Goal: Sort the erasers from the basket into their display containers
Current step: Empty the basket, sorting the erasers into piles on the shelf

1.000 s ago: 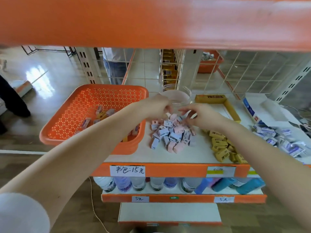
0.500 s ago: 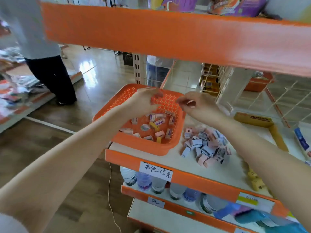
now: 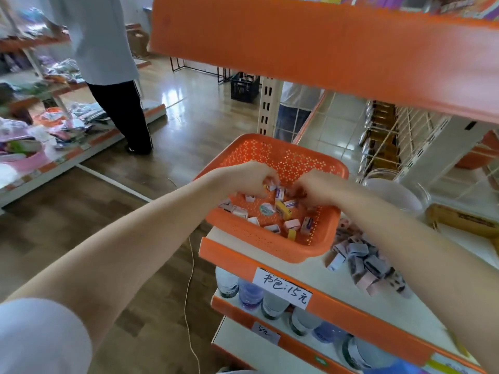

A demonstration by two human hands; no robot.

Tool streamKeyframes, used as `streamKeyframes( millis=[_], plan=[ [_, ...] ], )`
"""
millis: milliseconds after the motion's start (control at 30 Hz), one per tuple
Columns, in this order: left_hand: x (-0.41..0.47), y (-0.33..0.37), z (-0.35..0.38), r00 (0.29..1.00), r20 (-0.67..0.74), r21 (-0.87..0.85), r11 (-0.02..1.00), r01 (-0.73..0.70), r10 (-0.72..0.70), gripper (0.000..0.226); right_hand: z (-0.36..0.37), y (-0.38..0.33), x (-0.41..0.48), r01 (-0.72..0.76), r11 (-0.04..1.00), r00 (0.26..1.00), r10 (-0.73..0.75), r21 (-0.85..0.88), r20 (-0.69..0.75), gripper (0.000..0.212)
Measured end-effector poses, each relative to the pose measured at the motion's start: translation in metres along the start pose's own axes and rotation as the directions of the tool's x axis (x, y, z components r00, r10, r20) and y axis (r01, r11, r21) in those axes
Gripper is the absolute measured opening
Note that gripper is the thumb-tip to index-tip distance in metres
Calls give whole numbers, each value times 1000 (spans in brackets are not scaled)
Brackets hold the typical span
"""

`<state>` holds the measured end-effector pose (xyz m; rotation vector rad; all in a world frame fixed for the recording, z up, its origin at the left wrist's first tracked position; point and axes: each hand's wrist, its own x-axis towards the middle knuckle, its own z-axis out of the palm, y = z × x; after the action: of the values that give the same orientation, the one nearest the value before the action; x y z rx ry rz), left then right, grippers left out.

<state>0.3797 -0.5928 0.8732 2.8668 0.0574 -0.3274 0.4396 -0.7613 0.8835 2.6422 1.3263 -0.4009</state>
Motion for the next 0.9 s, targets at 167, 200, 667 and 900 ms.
streamKeyframes(
  millis=[167, 200, 667, 900],
  plan=[
    [12, 15, 10, 992, 81, 74, 992, -100, 94, 58, 8, 1, 5, -67, 991, 997, 62, -112, -47, 21],
    [17, 14, 12, 990, 97, 88, 990, -114, 105, 59, 9, 2, 6, -66, 990, 996, 59, -125, -59, 18],
    [23, 10, 16, 990, 16, 108, 984, -144, 143, 48, -8, 34, -36, 121, 937, 928, 10, 326, -373, 7],
    [-6, 60, -6, 896, -417, -168, 956, -241, 153, 45, -8, 60, -89, 220, 704, 887, 144, 675, -439, 14]
  ],
)
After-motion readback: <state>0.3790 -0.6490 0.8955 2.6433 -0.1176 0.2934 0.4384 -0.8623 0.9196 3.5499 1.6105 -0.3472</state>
